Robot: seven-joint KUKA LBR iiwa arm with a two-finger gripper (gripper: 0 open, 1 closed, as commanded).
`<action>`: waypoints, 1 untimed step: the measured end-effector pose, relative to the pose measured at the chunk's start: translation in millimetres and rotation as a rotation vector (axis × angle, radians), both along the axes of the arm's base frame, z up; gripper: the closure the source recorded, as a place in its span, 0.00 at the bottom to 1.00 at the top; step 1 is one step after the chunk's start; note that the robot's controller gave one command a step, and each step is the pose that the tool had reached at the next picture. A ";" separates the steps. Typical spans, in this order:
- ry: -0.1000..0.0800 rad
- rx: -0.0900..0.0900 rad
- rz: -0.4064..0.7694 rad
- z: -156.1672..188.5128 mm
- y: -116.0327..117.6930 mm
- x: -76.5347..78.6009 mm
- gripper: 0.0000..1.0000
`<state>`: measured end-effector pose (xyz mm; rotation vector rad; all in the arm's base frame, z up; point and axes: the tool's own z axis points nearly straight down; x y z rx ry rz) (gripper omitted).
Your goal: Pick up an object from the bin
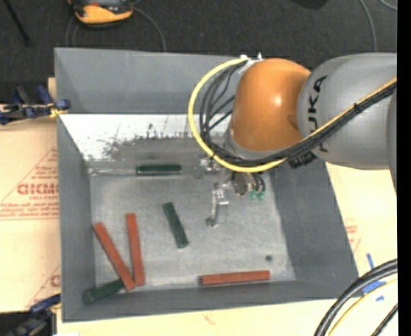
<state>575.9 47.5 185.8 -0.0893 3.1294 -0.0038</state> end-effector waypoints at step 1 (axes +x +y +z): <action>0.008 0.001 0.199 -27.4 37.6 7.7 0.00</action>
Offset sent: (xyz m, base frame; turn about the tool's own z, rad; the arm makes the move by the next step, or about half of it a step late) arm 0.0109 0.0357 -0.1135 -0.4652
